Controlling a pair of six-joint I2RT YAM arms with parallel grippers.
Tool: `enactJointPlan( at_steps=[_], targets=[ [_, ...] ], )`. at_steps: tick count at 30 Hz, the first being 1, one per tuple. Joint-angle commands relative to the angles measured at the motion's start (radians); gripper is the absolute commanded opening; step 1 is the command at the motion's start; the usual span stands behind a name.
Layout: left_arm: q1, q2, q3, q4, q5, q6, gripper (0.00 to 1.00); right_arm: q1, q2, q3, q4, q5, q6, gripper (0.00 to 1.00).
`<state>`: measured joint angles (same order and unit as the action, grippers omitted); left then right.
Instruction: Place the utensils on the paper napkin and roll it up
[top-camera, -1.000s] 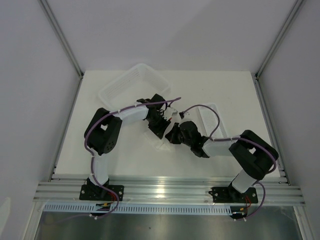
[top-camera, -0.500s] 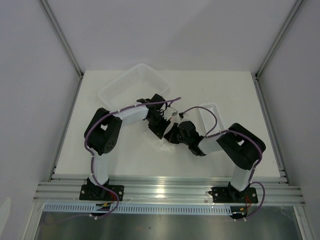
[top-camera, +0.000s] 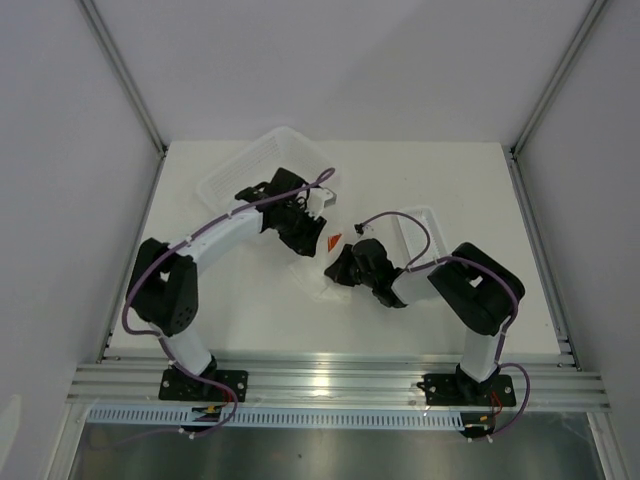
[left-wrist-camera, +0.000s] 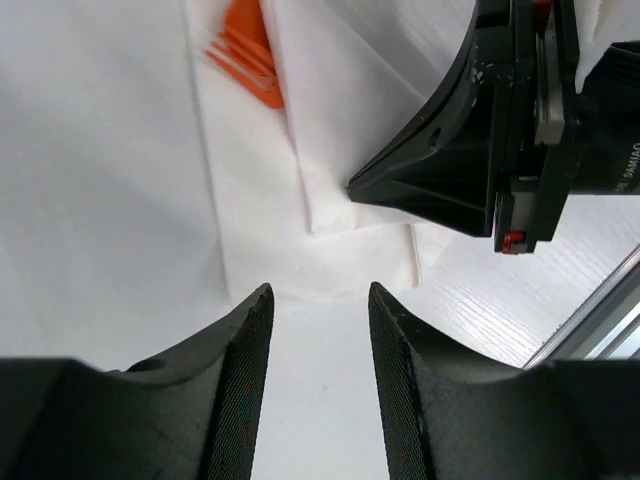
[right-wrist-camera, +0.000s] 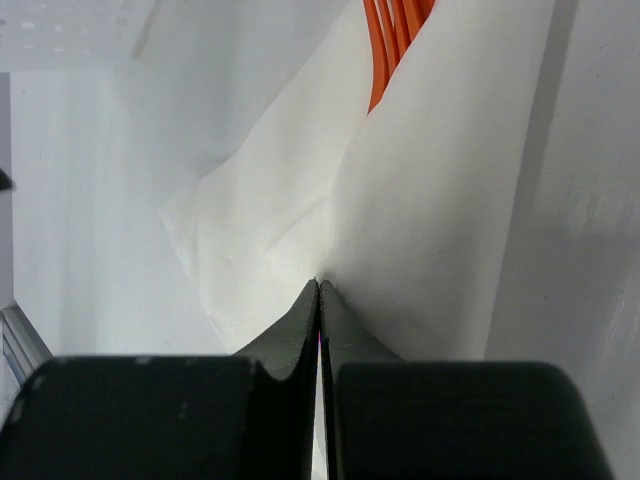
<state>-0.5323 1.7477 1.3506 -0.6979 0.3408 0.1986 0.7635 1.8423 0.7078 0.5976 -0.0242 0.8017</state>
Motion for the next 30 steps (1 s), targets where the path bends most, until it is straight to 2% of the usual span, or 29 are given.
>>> enactJointPlan(
  at_steps=[1,5,9,12,18,24,30],
  targets=[
    [0.037,-0.051,-0.060,0.017,-0.106,-0.056,0.48,-0.003,0.046,0.007,-0.064,0.015,0.005,0.00],
    [0.043,-0.076,-0.137,0.057,-0.166,-0.042,0.49,0.008,0.054,0.025,-0.079,0.018,0.002,0.00],
    [0.043,-0.047,-0.145,0.003,-0.200,-0.045,0.46,0.017,0.046,0.041,-0.105,0.024,-0.016,0.00],
    [0.043,-0.051,-0.189,0.063,-0.233,-0.051,0.45,0.025,0.041,0.045,-0.113,0.056,-0.021,0.00],
    [0.043,-0.037,-0.199,0.115,-0.220,-0.083,0.47,0.037,0.043,0.044,-0.114,0.060,-0.022,0.00],
    [0.043,0.056,-0.154,0.097,-0.197,-0.097,0.48,0.037,0.034,0.029,-0.114,0.067,-0.019,0.00],
    [0.052,0.081,-0.156,0.080,-0.175,-0.113,0.50,0.039,0.011,0.009,-0.111,0.067,-0.028,0.00]
  ],
)
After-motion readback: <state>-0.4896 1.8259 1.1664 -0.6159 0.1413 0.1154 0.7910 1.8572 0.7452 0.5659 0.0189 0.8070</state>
